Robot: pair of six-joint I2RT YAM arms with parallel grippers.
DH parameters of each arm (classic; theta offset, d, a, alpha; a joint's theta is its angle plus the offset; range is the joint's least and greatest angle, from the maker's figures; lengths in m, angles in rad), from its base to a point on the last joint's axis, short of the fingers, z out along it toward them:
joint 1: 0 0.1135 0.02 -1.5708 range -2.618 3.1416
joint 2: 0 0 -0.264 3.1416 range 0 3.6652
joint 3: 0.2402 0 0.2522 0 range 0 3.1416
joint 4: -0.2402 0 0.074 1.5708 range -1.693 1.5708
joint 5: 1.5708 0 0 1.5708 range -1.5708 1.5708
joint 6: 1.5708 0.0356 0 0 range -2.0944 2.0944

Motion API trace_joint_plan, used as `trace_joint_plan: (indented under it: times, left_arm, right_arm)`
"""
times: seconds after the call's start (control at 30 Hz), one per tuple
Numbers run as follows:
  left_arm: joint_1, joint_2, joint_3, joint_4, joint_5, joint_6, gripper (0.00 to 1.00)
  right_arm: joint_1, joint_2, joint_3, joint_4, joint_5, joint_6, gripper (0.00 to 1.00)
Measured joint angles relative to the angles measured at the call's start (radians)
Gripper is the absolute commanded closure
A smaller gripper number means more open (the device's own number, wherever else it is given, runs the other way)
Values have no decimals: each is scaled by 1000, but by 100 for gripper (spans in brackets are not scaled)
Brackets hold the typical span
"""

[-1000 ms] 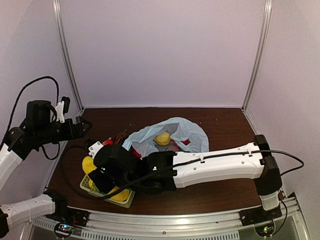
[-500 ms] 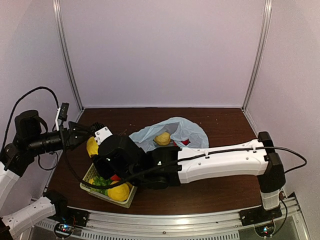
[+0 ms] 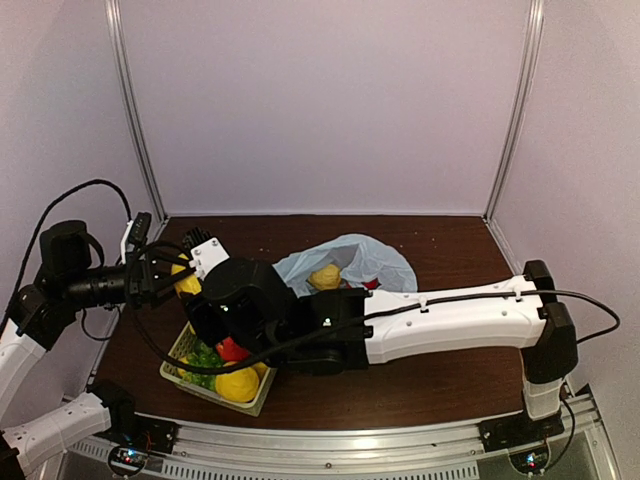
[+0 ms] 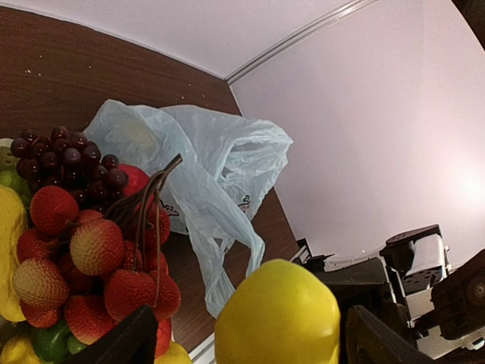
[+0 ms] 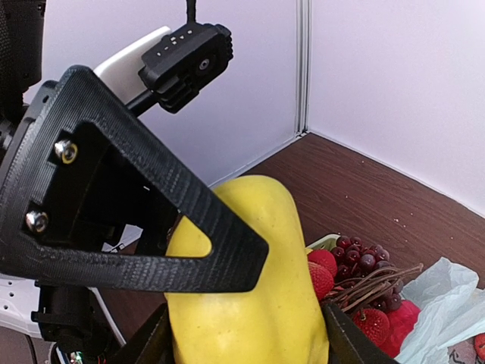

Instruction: Untie the knot of the plastic bag and take out the fruit

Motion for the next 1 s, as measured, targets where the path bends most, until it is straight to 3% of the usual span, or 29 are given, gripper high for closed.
trace_joint_plan:
  times: [0.13, 0.27, 0.4, 0.53, 0.67, 0.83, 1.0]
  left_arm:
    - [0, 0, -5, 33, 24, -24, 44]
    - [0, 0, -8, 60, 42, -43, 53]
    - [1, 0, -14, 72, 47, -53, 62]
    - [1, -1, -15, 74, 46, -56, 67]
    - [1, -1, -15, 76, 44, -53, 67]
    - [1, 16, 29, 5, -8, 12, 67]
    - [1, 87, 217, -204, -150, 156, 67]
  right_arm:
    - [0, 0, 0, 1, 12, -11, 65]
    - [0, 0, 0, -2, 18, -21, 63]
    - [0, 0, 0, -2, 21, -22, 47]
    - [0, 0, 0, -2, 20, -24, 22]
    - [0, -1, -2, 0, 17, -20, 7]
    - [0, -87, -125, 14, 6, -19, 3]
    - [0, -282, -312, 26, 24, -2, 3]
